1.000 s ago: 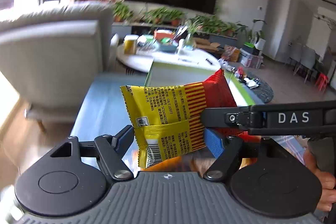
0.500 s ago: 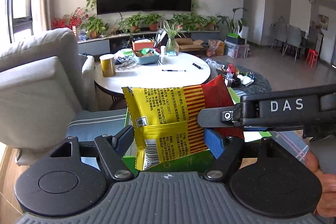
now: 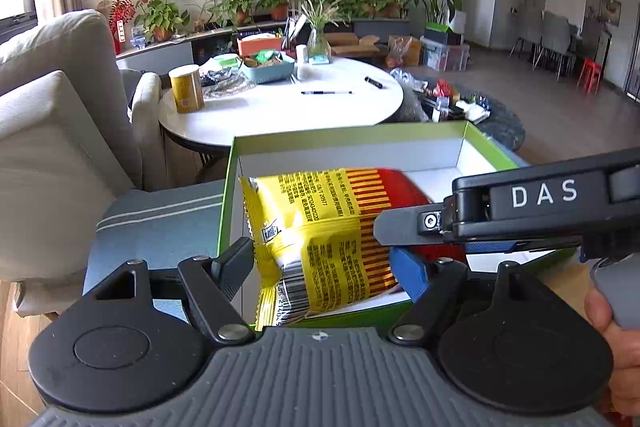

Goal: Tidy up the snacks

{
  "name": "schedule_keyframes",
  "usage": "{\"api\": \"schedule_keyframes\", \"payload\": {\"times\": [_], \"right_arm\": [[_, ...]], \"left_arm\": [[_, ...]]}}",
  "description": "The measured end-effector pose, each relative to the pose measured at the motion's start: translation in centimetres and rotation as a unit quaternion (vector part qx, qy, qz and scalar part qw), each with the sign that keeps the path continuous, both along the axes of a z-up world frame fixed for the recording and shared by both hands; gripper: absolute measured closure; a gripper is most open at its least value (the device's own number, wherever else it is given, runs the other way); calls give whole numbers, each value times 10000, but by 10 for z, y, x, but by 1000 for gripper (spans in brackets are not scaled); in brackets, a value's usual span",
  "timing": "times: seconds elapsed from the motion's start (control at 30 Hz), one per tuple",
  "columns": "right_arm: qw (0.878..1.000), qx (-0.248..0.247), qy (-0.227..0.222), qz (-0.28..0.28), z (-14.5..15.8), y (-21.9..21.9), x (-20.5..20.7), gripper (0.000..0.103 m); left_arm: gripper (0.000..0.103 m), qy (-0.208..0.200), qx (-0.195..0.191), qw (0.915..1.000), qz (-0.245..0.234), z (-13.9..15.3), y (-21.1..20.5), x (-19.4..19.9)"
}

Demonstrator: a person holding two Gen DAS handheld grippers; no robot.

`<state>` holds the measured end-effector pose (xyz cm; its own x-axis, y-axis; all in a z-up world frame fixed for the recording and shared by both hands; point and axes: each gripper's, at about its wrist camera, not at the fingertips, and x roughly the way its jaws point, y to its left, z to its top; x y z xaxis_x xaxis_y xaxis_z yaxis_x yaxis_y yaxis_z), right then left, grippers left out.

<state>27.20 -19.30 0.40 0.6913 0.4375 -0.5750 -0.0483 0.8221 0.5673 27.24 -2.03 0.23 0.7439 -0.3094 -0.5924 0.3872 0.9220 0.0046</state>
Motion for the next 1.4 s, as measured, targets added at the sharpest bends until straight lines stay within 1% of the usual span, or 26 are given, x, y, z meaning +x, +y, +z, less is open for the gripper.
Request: {"api": "schedule_keyframes", "payload": {"times": [0.13,0.2,0.27,0.33,0.4,0.53,0.77,0.87,0.97,1.03,1.1,1.2,1.3,1.4], "right_arm": [[9999,-19,130,-9,-6,-1,7,29],[9998,-47,198,12,-8,0,11,29],[9995,-124,279,74,-10,1,14,29],[9991,-296,272,133,-12,4,14,28],[9990,-308,269,174,-12,4,12,25],[9985,-309,377,258,-11,0,10,25],[9971,-544,369,387,-8,0,-3,25],[9968,-636,277,387,-3,0,-11,25],[9975,-592,148,352,4,-3,-21,25],[9982,-499,74,337,11,-7,-29,25],[9985,-428,-37,332,17,-10,-39,25],[9986,-317,-209,359,26,-14,-55,25],[9982,-191,-340,447,33,-13,-71,25],[9975,-66,-372,596,35,-7,-82,25]], "left_arm": [[30,81,36,10000,-28,-8,-2,7],[30,238,34,9997,0,-14,-2,12],[30,397,0,9992,38,-19,-1,17],[30,473,-155,9987,97,-22,3,17],[31,525,-244,9983,114,-23,5,15],[31,700,-329,9967,227,-22,5,8],[31,879,-553,9938,392,-18,8,-13],[31,921,-712,9923,424,-14,9,-29],[31,855,-800,9920,462,-7,14,-42],[31,827,-729,9929,453,1,17,-52],[31,672,-691,9941,492,8,20,-66],[31,556,-664,9949,518,12,27,-85],[31,622,-529,9942,701,6,31,-96],[31,881,-629,9905,848,-6,37,-99]]}}
